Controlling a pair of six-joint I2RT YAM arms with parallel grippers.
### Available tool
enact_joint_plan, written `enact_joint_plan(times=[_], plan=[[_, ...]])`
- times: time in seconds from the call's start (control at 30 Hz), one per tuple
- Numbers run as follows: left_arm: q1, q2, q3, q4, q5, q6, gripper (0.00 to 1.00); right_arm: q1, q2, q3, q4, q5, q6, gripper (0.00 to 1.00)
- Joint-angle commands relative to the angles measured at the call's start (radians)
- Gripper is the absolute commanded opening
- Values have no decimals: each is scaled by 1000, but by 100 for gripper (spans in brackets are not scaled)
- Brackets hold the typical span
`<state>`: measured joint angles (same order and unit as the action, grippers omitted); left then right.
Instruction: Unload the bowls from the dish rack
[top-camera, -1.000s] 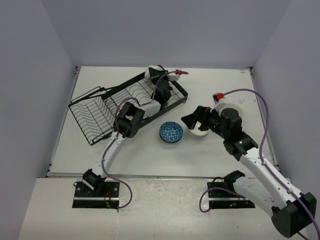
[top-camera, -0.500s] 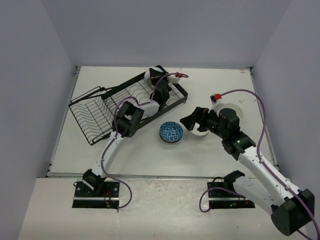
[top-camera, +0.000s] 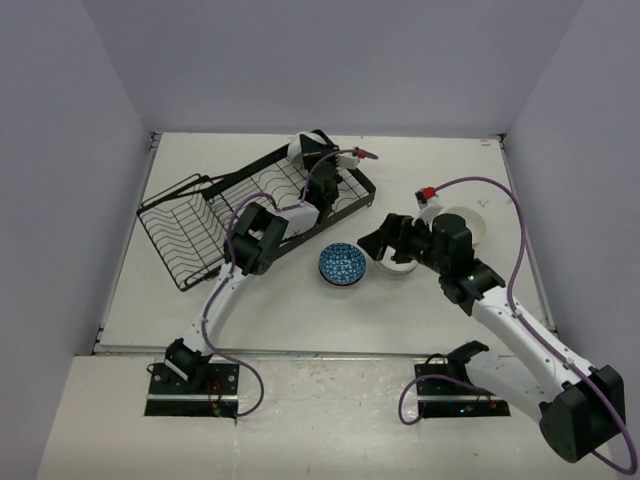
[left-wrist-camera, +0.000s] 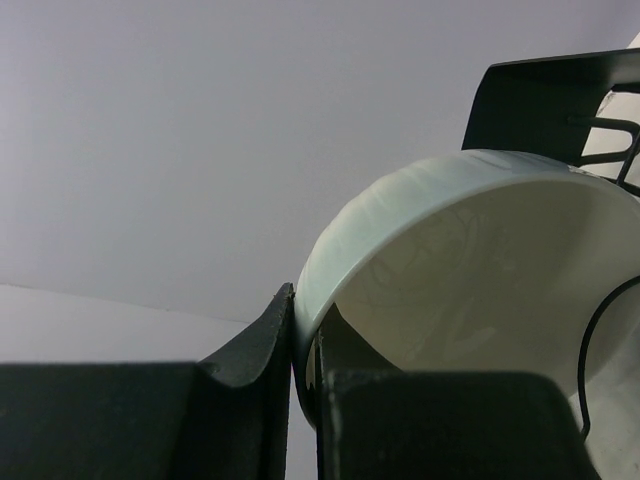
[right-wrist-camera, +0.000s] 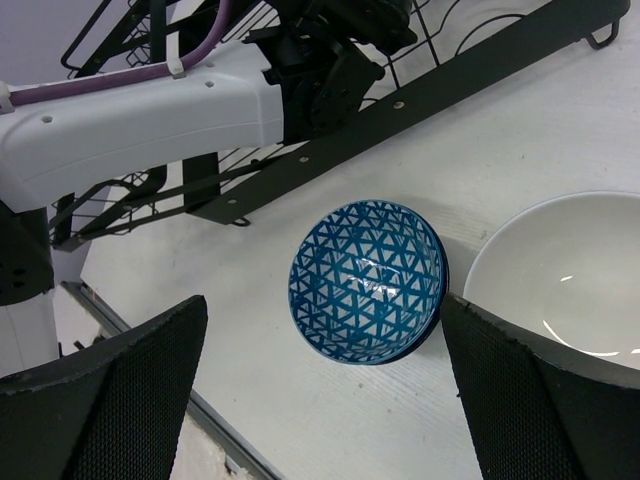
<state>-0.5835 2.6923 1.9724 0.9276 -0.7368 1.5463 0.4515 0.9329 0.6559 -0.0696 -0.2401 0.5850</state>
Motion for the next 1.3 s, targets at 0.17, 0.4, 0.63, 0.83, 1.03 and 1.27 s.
enact_joint_plan(times=[0.17, 0.4, 0.63, 0.83, 1.03, 1.27], plan=[[-3, 52, 89, 352, -10, 135, 0, 1, 29, 24, 37, 10, -24, 99], [1, 78, 134, 359, -1, 92, 0, 1, 41, 24, 47, 4, -20, 99], [-4, -26, 180, 202, -170, -75, 0, 3, 34, 21, 51, 1, -20, 99], [-4, -320, 140, -395, -172, -727, 0, 3, -52, -7, 63, 2, -19, 99], [-6, -504, 218, -965, -41, -1167, 0, 1, -175, 37, 27, 12, -33, 99], [-4, -683, 127, -1297, 204, -1607, 0, 3, -227, 177, -128, 162, -69, 99]])
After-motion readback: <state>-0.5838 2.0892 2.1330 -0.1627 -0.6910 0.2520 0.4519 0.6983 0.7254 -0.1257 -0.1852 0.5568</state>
